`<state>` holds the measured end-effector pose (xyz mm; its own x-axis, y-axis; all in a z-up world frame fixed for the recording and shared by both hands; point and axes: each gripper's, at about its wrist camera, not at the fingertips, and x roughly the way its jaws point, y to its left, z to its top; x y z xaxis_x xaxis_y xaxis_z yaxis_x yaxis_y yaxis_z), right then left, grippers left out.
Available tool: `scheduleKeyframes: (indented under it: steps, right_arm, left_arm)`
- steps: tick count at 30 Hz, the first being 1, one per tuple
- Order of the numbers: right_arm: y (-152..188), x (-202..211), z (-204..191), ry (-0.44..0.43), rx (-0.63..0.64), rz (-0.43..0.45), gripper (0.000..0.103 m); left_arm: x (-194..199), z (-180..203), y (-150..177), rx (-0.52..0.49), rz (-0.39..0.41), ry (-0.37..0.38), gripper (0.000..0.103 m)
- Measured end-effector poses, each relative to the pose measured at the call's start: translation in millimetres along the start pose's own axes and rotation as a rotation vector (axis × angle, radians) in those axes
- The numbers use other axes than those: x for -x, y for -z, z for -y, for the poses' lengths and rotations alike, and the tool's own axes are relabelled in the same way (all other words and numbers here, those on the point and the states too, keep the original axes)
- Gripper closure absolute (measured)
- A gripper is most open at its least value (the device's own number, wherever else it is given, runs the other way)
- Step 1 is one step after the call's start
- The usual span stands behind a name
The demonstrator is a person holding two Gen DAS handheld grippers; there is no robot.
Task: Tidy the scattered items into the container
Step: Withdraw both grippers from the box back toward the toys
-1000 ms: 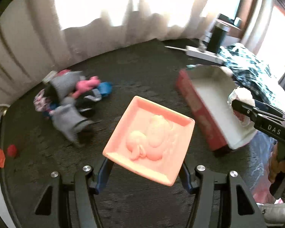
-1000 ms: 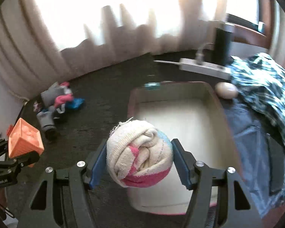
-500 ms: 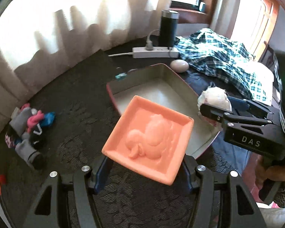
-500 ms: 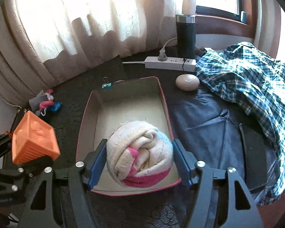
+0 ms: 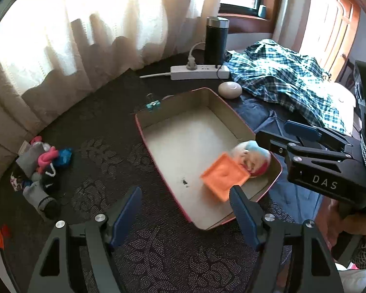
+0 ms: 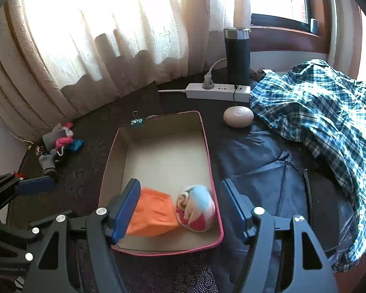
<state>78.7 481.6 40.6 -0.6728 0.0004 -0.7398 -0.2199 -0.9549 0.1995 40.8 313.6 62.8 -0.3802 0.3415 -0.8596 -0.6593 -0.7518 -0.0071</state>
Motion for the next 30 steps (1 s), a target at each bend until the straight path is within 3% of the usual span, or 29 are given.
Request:
scheduleKeyframes:
  steps: [10,20,30]
  right_arm:
    - [3,-7,-31,-0.028,0.037,-0.015,0.031]
    - [6,-13,-88,-0.066,0.103,-0.031,0.028]
    - [17,-27,-167,-0.118,0.175,-0.068,0.026]
  left_arm:
    - [10,-36,21,0.073,-0.004,-0.027,0.027]
    - [32,-95,53,0.184,0.009,-0.073,0.027]
    - [55,-191,108,0.359,-0.016,-0.235,0.027]
